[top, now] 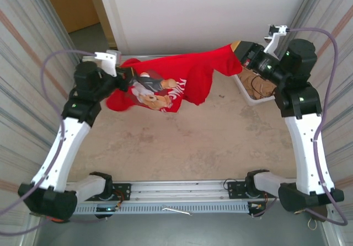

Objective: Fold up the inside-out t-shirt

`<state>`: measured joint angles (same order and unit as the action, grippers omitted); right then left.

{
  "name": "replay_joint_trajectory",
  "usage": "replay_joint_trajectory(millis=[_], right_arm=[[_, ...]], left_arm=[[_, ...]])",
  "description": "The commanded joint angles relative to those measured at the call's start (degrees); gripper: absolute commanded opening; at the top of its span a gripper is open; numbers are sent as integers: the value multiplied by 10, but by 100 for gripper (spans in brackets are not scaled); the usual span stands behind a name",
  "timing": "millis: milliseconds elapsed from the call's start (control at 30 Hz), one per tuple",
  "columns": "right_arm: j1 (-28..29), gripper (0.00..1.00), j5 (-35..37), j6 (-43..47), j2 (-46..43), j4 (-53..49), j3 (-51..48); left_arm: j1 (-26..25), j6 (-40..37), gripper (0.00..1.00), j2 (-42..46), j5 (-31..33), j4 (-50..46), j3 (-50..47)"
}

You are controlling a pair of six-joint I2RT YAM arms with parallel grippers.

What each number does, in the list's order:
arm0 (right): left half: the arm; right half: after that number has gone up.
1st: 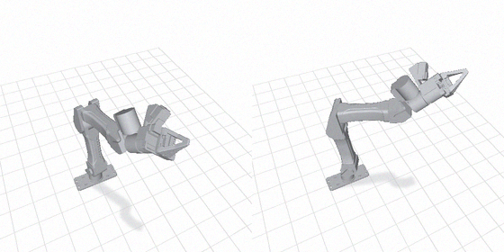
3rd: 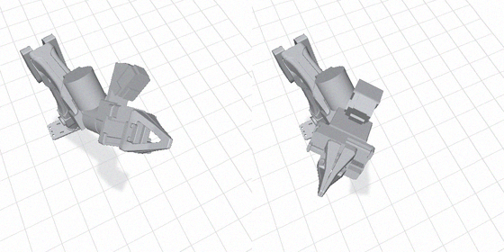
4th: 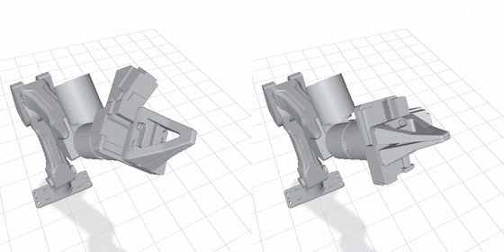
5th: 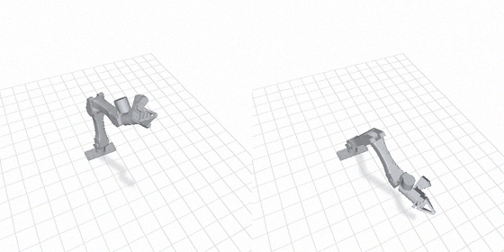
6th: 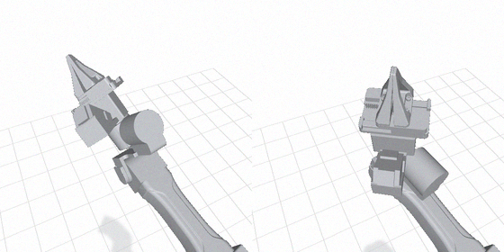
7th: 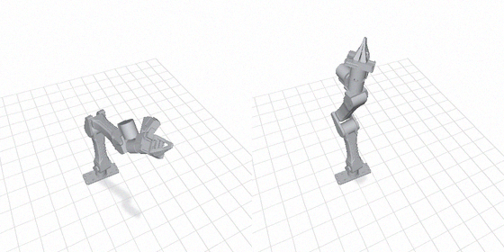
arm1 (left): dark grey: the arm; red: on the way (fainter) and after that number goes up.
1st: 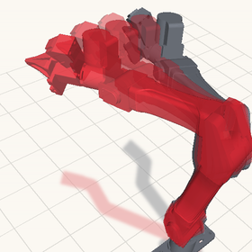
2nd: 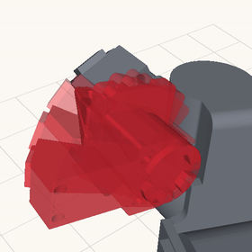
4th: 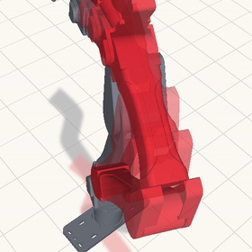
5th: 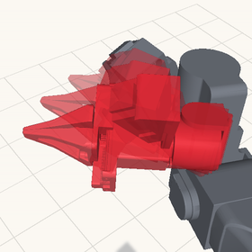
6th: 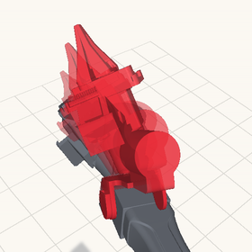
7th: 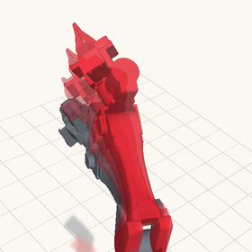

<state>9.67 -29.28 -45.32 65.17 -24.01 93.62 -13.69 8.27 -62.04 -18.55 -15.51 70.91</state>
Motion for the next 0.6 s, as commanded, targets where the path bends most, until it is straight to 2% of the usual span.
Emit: replay_joint_trajectory(millis=[0, 167, 300, 367, 500, 567], right_arm=[[14, 0, 1, -24, -54, 29, -7], [33, 0, 32, -32, -108, 3, -42], [33, 0, 62, -28, -109, -19, -78], [32, 0, 78, -13, -89, -22, -95], [16, 0, 118, 29, 8, -19, -116], [2, 0, 138, 47, 70, -7, -114]], left_arm=[[3, 42, 0, 21, -70, -85, 11], [9, 81, 0, 26, -90, -148, 41], [27, 58, 0, -28, -97, -181, 56], [47, 47, 0, -70, -107, -178, 56], [67, 19, 0, -200, -112, -156, 80], [70, 7, 9, -270, -113, -150, 108]])
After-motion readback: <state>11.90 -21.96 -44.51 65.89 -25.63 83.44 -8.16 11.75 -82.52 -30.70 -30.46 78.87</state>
